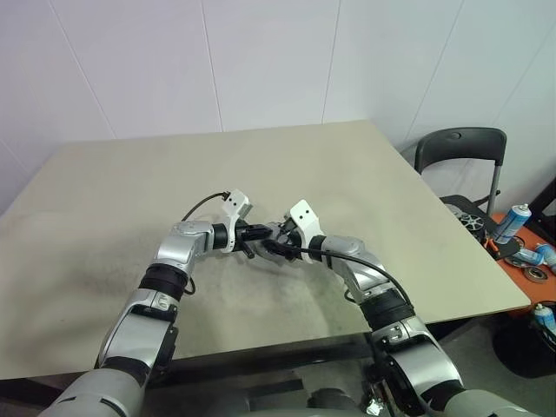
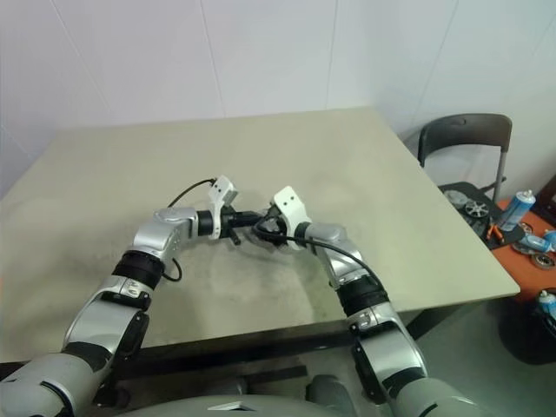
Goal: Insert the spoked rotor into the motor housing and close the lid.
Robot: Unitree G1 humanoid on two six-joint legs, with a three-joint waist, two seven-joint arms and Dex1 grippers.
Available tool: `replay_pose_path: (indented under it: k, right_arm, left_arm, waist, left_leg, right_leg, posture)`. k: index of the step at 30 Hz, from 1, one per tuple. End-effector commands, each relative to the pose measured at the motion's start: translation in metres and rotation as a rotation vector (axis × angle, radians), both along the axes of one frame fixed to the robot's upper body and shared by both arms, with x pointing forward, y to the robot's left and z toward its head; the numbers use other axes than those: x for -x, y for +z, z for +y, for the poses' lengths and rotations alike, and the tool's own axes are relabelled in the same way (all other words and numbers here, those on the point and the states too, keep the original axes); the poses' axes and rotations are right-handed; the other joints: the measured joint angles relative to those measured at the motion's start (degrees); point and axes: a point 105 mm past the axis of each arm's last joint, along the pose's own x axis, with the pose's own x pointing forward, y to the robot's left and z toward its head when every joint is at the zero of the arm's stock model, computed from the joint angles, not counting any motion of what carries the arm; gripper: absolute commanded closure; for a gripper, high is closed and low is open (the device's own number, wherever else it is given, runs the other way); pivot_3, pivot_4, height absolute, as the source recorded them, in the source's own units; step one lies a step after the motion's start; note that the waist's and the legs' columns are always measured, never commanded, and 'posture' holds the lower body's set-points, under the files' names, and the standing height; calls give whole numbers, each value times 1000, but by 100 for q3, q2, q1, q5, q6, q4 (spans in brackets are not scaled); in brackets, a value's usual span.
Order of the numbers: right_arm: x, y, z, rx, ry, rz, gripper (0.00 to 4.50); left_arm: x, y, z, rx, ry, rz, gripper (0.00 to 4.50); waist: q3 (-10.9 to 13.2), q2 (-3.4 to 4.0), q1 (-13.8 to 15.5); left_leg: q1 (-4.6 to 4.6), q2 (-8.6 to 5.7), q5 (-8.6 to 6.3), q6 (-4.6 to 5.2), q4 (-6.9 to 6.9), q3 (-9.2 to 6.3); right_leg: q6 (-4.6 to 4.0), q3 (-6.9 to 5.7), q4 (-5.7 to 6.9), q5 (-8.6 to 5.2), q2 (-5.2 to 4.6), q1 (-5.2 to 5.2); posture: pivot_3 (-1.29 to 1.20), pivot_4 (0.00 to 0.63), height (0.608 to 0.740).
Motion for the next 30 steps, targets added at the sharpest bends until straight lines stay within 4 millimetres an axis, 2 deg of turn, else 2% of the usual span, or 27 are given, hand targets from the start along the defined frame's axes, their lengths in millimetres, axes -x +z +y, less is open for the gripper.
replay_pose_path:
  k: [1,3,7,8,11,14,17,20,25,30]
  right_arm:
    - [23,-48,-8,84,-1,186,1481]
    - [25,-47,-7,76,13,184,1481]
    - [32,-45,-3,81,63,183,97]
    - [40,-44,2,50,105,227,42]
    - [51,-29,12,-55,171,291,42]
    - [46,-21,8,-59,154,271,42]
    - [29,-6,-3,-90,77,204,42]
    - [10,18,-15,-176,-12,157,42]
    - [-7,43,-34,-246,-89,114,42]
    - [-16,46,-56,-250,-160,112,42]
  left_arm:
    - [12,-28,7,-88,-10,78,4337]
    - [11,-28,7,-82,0,82,4337]
    - [11,-27,5,-76,-4,82,4500]
    - [12,-27,4,-75,-6,82,4500]
    - [12,-28,4,-73,-9,84,4500]
    - [12,-27,4,-70,-11,86,4500]
    - [12,-28,3,-60,-6,93,4500]
    - [12,-28,1,-56,-11,97,4500]
    - [14,-29,-2,-53,-17,103,4500]
    - [15,-31,1,-55,-15,111,4500]
  waist:
    - [-3,1,-2]
    - [-7,2,-1]
    - [-16,-2,-14]
    - [-21,1,-19]
    - [-44,-9,-19]
    - [-55,-16,-63]
    - [-55,-15,-71]
    - [-49,-11,-55]
    - [-35,-3,-12]
    - [-32,1,-8]
  left_leg:
    - [0,0,-1,1,-1,0]
    - [0,0,-2,3,-2,0]
    - [-2,0,-5,8,-3,0]
    - [-1,0,-5,8,-3,1]
    - [0,1,-5,8,-1,1]
    - [2,8,-6,9,-8,1]
    - [4,13,-6,9,-8,1]
    - [3,14,-6,9,-5,0]
    - [-9,8,-6,9,0,0]
    - [-15,6,-6,9,-5,1]
  right_leg:
    - [0,0,-2,0,0,0]
    - [0,0,-4,0,0,0]
    - [1,0,-10,-1,0,1]
    - [2,1,-10,-1,0,2]
    - [2,1,-9,-1,1,3]
    - [1,1,-9,-1,9,1]
    - [1,2,-5,-1,15,1]
    - [0,2,-2,0,17,0]
    - [0,3,-3,1,9,-9]
    - [0,4,-4,1,7,-8]
  posture:
    - [0,0,740]
    - [0,0,740]
    - [0,0,740]
    - [0,0,740]
    - [0,0,740]
    - [0,0,740]
    - [0,0,740]
    - [0,0,740]
    - [0,0,740]
    - [0,0,740]
